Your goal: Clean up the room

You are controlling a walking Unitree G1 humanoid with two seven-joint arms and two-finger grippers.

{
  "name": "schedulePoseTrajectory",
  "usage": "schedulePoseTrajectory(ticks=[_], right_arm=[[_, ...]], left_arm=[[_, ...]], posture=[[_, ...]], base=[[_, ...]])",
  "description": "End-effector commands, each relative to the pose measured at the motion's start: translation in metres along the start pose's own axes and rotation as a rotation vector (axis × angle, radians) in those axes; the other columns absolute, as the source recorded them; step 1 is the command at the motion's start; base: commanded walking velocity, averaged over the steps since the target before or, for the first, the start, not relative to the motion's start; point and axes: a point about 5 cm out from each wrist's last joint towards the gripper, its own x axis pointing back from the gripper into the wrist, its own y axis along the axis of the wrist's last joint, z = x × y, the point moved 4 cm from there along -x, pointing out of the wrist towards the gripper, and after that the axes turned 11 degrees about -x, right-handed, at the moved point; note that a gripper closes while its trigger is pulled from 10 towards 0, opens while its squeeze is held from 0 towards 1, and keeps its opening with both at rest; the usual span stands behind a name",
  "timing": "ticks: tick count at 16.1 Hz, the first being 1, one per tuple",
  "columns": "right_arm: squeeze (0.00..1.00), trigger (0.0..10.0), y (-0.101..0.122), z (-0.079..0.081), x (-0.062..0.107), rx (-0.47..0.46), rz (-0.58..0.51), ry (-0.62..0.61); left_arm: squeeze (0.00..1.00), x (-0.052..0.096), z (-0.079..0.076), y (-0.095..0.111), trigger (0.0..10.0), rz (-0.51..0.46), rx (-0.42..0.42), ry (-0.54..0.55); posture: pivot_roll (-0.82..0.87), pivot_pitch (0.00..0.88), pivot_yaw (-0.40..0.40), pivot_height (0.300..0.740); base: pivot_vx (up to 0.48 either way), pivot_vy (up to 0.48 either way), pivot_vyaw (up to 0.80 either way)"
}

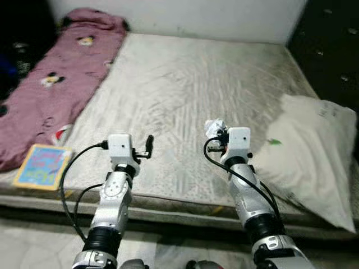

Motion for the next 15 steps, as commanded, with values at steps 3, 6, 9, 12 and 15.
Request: schedulePoseTrajectory(ticks=[3, 6, 9, 12, 15], right_arm=[[0.0, 10.0, 0.002, 0.0012, -0.0019, -0.011, -0.007, -0.007], [0.0, 10.0, -0.0003, 0.0001, -0.0025, -0.022, 0.007, -0.017], [0.0, 10.0, -0.0007, 0.0001, -0.0025, -0.021, 0.008, -0.015], [0.0, 10.0, -0.0006, -0.0001, -0.003, -0.014, 0.009, -0.013], [0.0, 10.0, -0.0005, -0.0001, -0.0036, -0.01, 0.01, -0.009]], left_arm=[[0.0, -0.002, 0.0025, 0.0012, 10.0, 0.005, 0.0, -0.004], [0.0, -0.0023, 0.0028, 0.0006, 10.0, 0.009, -0.003, -0.01], [0.0, -0.0027, 0.0015, -0.0003, 10.0, 0.014, -0.003, -0.014], [0.0, -0.003, 0.0008, -0.0005, 10.0, 0.016, 0.0, -0.013], [0.0, -0.0033, 0.0003, 0.0002, 10.0, 0.015, 0.002, -0.011]], posture=[[0.09, 0.0, -0.014, 0.74], [0.09, 0.0, -0.011, 0.74], [0.09, 0.0, -0.012, 0.74], [0.09, 0.0, -0.017, 0.74], [0.09, 0.0, -0.019, 0.74]], base=[[0.0, 0.0, 0.0], [0.0, 0.0, -0.27], [0.0, 0.0, -0.8], [0.0, 0.0, -0.8], [0.0, 0.0, -0.8]])
